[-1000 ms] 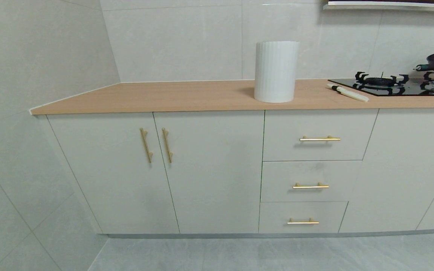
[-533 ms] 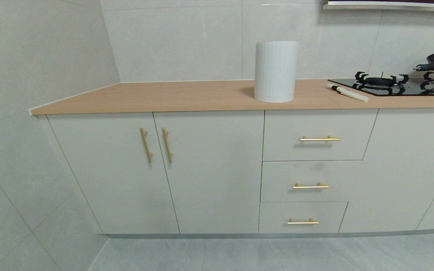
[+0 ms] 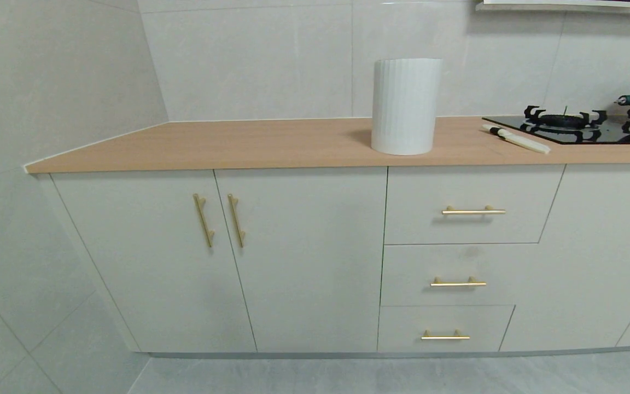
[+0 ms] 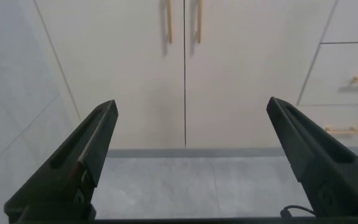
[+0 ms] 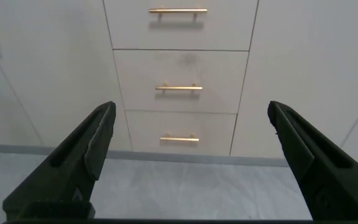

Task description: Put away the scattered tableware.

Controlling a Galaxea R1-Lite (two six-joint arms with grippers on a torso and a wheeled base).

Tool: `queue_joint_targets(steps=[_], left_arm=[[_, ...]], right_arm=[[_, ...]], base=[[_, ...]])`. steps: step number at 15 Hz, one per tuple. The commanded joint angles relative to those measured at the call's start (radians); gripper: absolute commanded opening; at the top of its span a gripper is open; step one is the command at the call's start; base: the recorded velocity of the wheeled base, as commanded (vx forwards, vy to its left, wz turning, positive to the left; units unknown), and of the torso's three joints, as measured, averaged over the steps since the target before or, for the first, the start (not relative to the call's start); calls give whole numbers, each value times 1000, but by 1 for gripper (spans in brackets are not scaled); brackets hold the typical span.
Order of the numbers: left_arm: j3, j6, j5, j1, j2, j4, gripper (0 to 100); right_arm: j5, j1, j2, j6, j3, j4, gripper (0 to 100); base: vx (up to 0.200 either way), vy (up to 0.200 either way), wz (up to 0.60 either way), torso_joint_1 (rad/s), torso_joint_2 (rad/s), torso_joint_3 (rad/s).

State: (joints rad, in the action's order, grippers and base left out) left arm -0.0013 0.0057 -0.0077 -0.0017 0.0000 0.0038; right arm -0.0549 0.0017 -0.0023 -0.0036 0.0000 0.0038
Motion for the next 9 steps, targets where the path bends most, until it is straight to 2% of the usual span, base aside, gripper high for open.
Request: queue_joint_targets(steps=[1, 9], left_arm=[[0, 0, 0, 0, 0, -1, 100], [0, -1, 0, 0, 0, -1, 100]], right_arm=[[0, 0, 2, -1, 0, 1, 100], [1, 0, 2, 7, 0, 1, 100]], base=[[200, 0, 0, 2, 2, -2], [200, 0, 0, 2, 2, 2]])
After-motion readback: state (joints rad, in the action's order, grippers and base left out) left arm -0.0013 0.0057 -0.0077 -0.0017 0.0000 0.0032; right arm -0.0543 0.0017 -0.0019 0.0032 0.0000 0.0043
